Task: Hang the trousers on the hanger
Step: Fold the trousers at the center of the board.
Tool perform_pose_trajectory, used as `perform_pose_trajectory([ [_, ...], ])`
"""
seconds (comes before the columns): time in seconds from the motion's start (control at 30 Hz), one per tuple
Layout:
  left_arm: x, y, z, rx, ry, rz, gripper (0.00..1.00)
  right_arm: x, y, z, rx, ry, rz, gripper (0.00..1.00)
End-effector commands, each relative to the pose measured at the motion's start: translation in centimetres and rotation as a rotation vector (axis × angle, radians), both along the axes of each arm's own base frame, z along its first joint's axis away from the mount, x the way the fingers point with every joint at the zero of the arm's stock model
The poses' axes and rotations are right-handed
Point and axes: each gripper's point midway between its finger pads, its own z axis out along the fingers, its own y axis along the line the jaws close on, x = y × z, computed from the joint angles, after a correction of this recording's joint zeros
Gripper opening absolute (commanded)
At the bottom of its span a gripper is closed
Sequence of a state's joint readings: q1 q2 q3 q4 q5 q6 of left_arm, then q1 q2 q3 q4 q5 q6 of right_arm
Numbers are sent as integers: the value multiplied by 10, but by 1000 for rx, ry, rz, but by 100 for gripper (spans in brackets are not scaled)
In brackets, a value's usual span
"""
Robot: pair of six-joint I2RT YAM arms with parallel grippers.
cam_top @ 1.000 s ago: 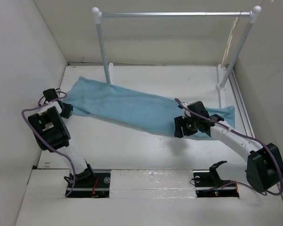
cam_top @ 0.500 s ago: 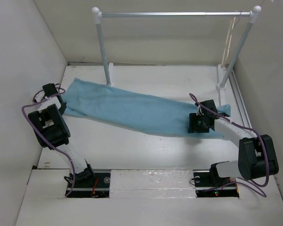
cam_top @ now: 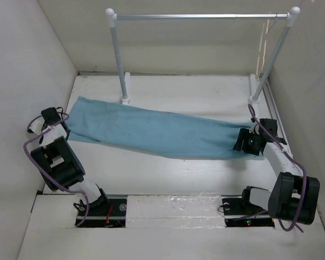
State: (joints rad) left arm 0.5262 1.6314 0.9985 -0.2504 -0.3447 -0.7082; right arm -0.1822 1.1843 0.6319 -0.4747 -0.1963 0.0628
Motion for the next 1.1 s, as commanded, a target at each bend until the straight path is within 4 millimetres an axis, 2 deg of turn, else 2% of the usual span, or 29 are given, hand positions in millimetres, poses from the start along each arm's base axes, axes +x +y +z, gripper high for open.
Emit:
perform_pose_trajectory([
  [0.0, -12, -2, 47, 70, -129, 45, 46, 7, 4, 19, 65, -57, 55, 64],
  [0.07, -7, -8, 56, 72, -174, 22, 51, 12, 12, 30, 103, -95, 86, 64],
  [0.13, 5, -13, 57, 40, -219, -20, 52, 19, 19, 42, 133, -136, 114, 64],
  [0.17, 10, -15, 47, 10, -209, -30, 52, 23, 20, 46, 140, -159, 124, 64],
  [0.2, 22, -18, 49, -21, -236, -53, 52, 25, 22, 47, 149, -165, 133, 64],
  [0.23, 30, -18, 50, -30, -257, -62, 52, 26, 29, 46, 171, -154, 156, 64],
  [0.27, 36, -18, 40, -56, -245, -72, 52, 26, 33, 44, 180, -145, 169, 63],
  [0.33, 53, -14, 45, -66, -271, -93, 50, 27, 40, 41, 166, -140, 229, 63],
  [0.37, 58, -12, 35, -79, -250, -94, 49, 26, 46, 40, 167, -132, 256, 62],
  [0.4, 67, -7, 41, -67, -259, -105, 47, 26, 49, 41, 163, -129, 266, 61],
  [0.47, 73, -3, 34, -77, -238, -107, 46, 25, 57, 45, 149, -139, 293, 60],
  [0.5, 79, 0, 38, -67, -253, -112, 46, 25, 60, 46, 143, -143, 302, 60],
  [0.63, 95, 4, 29, -82, -269, -125, 45, 17, 70, 39, 135, -114, 322, 60],
  [0.77, 100, 2, 4, -127, -237, -131, 39, 9, 75, 38, 147, -106, 306, 59],
  [0.9, 95, -13, -14, -152, -197, -133, 30, 12, 73, 46, 124, -128, 295, 59],
  [0.93, 93, -14, -17, -155, -196, -127, 24, 14, 73, 48, 122, -132, 292, 59],
  [1.07, 84, -21, -24, -182, -200, -96, 22, 23, 72, 58, 118, -153, 292, 59],
])
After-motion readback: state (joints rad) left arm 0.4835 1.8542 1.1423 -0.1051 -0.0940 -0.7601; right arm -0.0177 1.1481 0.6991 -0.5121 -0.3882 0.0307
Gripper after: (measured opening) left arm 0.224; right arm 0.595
